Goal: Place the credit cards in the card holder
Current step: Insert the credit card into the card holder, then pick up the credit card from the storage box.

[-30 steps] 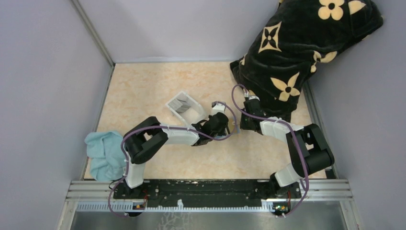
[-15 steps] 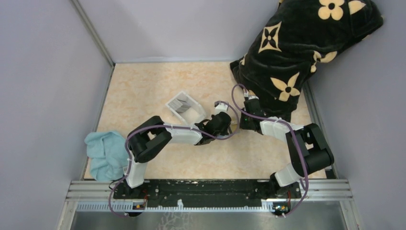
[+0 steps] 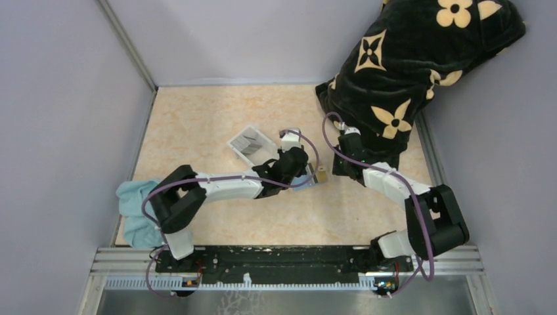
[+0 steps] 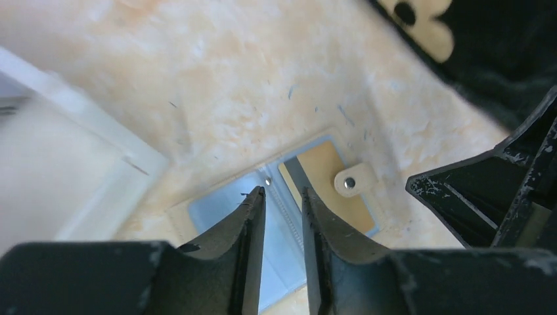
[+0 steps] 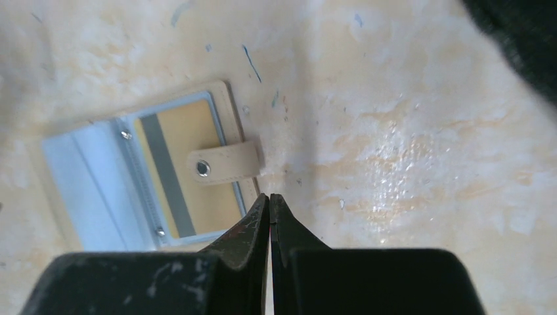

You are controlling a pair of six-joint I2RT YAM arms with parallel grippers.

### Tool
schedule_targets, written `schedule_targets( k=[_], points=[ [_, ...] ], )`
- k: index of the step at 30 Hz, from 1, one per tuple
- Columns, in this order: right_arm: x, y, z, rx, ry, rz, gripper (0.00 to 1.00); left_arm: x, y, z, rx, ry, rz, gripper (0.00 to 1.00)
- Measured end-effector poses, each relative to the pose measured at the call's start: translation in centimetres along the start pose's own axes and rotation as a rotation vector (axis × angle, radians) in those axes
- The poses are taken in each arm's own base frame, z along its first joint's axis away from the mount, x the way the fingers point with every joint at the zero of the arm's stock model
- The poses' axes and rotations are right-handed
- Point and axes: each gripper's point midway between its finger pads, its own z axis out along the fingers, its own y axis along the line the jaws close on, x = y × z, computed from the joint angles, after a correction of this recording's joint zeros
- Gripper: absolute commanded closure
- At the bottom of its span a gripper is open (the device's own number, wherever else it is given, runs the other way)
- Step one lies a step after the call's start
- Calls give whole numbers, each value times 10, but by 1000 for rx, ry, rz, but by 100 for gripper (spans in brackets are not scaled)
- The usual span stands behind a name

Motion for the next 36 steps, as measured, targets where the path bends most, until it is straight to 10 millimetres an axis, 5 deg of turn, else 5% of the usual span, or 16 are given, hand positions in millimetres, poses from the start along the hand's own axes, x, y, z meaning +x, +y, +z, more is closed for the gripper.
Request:
schedule_targets(
  k=[3, 6, 11, 15, 21, 28, 36],
  points=[
    [-21, 4, -15, -11, -62, -4, 85, -35, 5, -21, -16, -77, -42, 36],
    [-52, 17, -33, -46, -154, -30, 62, -64, 7, -39, -20, -138, -84, 21],
    [-101, 56, -66, -142, -336, -103, 49, -90, 20, -63, -32, -210, -116, 1],
    [-134, 80, -87, -232, -485, -74, 33, -100, 29, -82, 0, -246, -107, 2],
    [-173, 125, -118, -471, -651, -41, 27, -125, 61, -107, 50, -344, -146, 1],
    [-202, 188, -85, -641, -547, -94, 1, -122, 127, -107, -123, -350, -300, 0],
    [-176, 251, -43, -689, -380, -222, 18, -71, 163, -93, -344, -171, -396, 1]
  ],
)
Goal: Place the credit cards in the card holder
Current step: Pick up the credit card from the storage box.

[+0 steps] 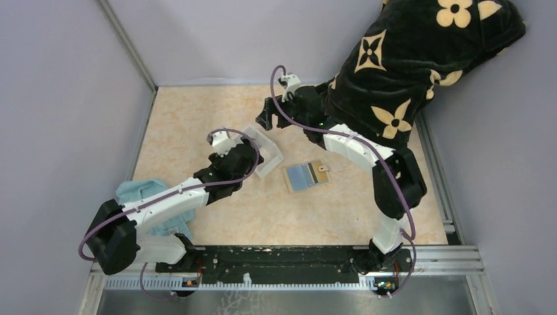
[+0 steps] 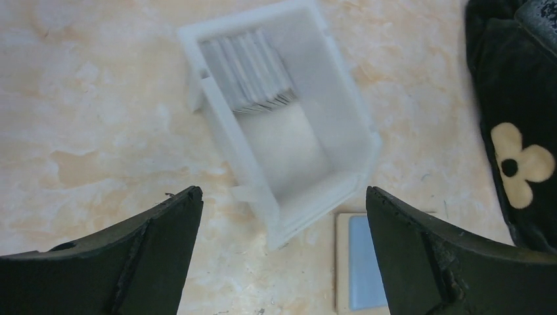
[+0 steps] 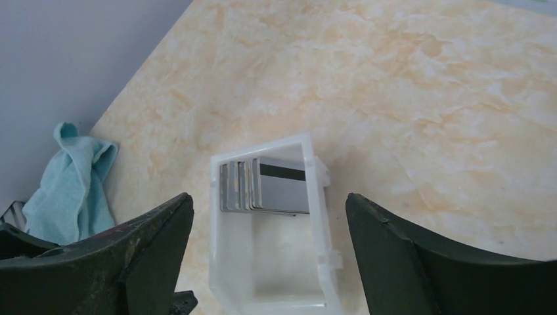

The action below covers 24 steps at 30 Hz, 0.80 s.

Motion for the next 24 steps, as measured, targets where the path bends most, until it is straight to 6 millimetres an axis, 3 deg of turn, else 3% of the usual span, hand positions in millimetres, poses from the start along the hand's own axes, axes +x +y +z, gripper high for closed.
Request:
schedule_targets(
  k=[7, 10, 13, 24],
  points=[
    [20, 12, 39, -11, 100, -42, 33, 4, 31, 3, -64, 45, -99, 1],
    [34, 12, 54, -5, 150, -58, 39, 5, 44, 4, -83, 56, -126, 10],
    [48, 15, 67, 0, 200, -71, 39, 5, 53, 8, -105, 65, -143, 22],
    [85, 15, 97, 10, 328, -97, 40, 11, 83, 24, -162, 112, -184, 29]
  ],
)
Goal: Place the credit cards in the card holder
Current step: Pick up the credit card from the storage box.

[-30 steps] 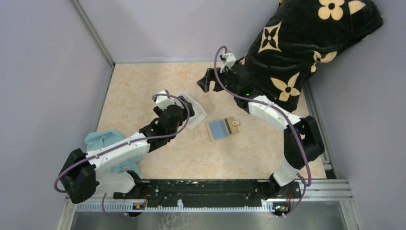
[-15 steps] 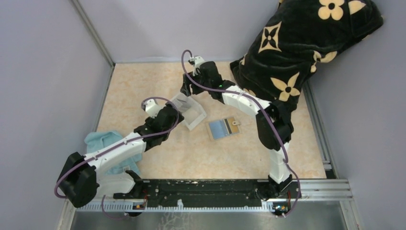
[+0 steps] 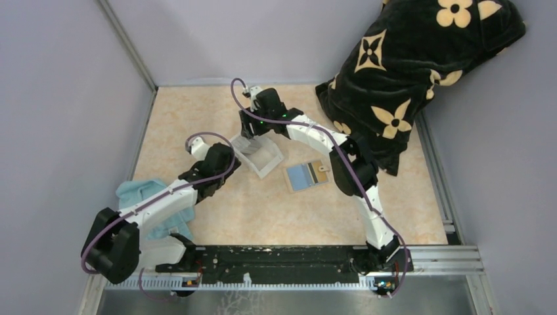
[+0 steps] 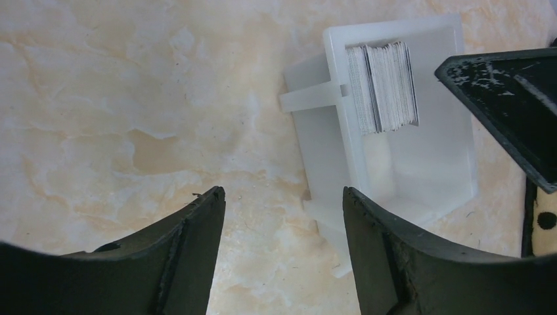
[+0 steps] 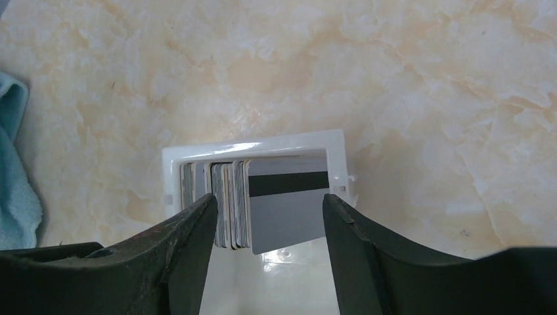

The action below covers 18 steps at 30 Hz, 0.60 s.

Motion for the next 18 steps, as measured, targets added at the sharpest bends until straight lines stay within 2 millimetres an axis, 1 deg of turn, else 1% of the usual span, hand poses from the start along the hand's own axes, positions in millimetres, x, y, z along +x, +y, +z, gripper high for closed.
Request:
schedule_targets(
  k=[5, 8, 10, 16, 18],
  points=[
    [12, -4, 9, 3, 47, 4, 40, 4, -2, 9, 8, 21, -10, 37],
    [15, -3, 14, -6, 56, 6, 41, 10, 2, 16, -9, 42, -7, 37],
    [21, -3, 15, -12, 74, 9, 41, 14, 4, 20, -17, 53, -5, 37],
    [25, -2, 14, -15, 93, 15, 49, 23, 10, 26, -26, 77, -4, 37],
    [26, -2, 14, -20, 95, 18, 50, 27, 10, 29, -29, 85, -2, 37]
  ],
)
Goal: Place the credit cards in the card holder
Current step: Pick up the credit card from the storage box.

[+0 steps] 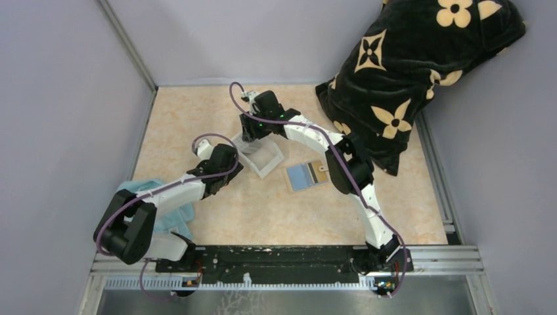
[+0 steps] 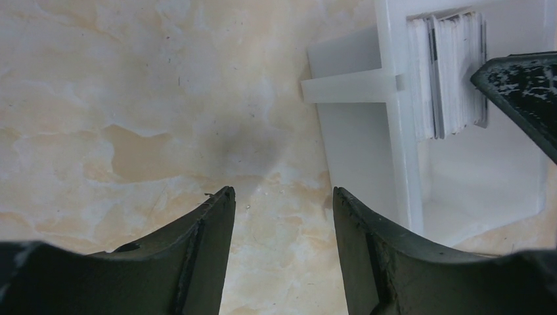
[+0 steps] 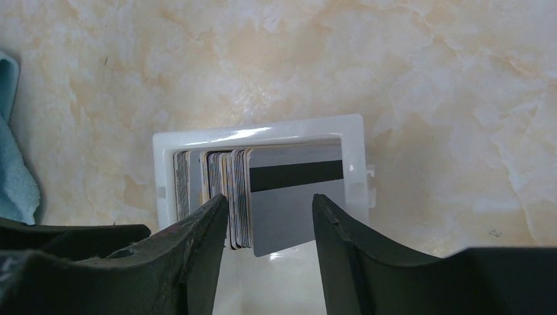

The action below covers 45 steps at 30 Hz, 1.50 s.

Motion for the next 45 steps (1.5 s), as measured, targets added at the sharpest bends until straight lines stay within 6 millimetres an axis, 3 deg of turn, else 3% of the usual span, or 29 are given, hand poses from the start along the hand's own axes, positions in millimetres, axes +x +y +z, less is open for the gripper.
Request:
schedule_targets(
  k=[7, 25, 45],
  points=[
    [3, 4, 1, -26, 11, 14, 51, 16, 9, 18, -43, 39, 23, 37],
    [10, 11, 2, -34, 43, 43, 66, 9, -7, 33, -6, 35, -7, 42],
    [8, 16, 0, 49, 45, 12, 77, 8, -8, 36, 0, 44, 16, 45]
  ],
)
